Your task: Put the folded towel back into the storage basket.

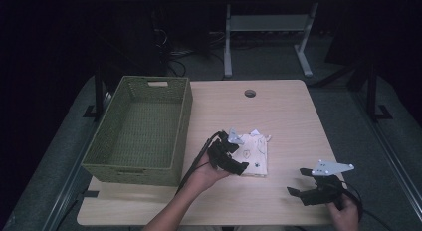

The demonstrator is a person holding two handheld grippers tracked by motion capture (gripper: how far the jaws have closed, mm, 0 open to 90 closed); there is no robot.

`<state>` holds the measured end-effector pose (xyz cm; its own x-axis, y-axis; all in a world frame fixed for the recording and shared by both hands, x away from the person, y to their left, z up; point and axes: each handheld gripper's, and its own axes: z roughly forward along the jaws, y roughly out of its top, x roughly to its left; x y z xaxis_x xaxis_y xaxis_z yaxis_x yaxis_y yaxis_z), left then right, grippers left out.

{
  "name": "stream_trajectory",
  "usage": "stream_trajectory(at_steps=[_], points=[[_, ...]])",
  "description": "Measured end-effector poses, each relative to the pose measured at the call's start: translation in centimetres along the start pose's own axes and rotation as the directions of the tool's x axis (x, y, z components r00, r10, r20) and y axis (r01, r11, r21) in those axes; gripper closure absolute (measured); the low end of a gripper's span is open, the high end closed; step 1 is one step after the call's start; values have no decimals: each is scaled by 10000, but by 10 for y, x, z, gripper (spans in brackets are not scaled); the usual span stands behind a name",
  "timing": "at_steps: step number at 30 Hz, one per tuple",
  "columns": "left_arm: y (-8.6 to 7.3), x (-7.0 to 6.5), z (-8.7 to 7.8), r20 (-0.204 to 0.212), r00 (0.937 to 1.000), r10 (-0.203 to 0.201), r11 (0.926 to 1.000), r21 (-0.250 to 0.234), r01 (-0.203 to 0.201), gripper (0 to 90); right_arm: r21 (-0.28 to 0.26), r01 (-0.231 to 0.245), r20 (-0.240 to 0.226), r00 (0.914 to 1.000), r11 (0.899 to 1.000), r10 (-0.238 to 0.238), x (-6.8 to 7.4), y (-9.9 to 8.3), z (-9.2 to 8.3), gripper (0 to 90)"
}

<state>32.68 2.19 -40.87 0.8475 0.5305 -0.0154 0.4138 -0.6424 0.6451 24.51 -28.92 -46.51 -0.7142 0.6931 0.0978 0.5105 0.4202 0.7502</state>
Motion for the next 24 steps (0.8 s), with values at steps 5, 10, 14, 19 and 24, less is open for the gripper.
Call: stream_trajectory(at_steps=[5, 10, 14, 19, 24], points=[[10, 4, 16, -208, 9998, 81, 9990, 447, -71, 249, -28, -12, -36, 10000, 10000, 12, 0, 0, 0, 137], [16, 6, 30, -283, 9995, 105, 9970, 764, -83, 261, -51, -7, -46, 10000, 10000, 7, 0, 0, 0, 138], [17, 8, 39, -418, 9990, 145, 9953, 964, -104, 299, -93, 3, -43, 10000, 10000, -4, 0, 0, -1, 137], [18, 12, 49, -515, 9987, 11, 9946, 1035, 42, 355, -150, 69, 5, 10000, 9999, -69, 2, 1, -2, 138], [17, 16, 59, -828, 9964, -175, 9915, 1273, 280, 365, -147, 61, -66, 10000, 9999, -62, 2, 1, -2, 138]])
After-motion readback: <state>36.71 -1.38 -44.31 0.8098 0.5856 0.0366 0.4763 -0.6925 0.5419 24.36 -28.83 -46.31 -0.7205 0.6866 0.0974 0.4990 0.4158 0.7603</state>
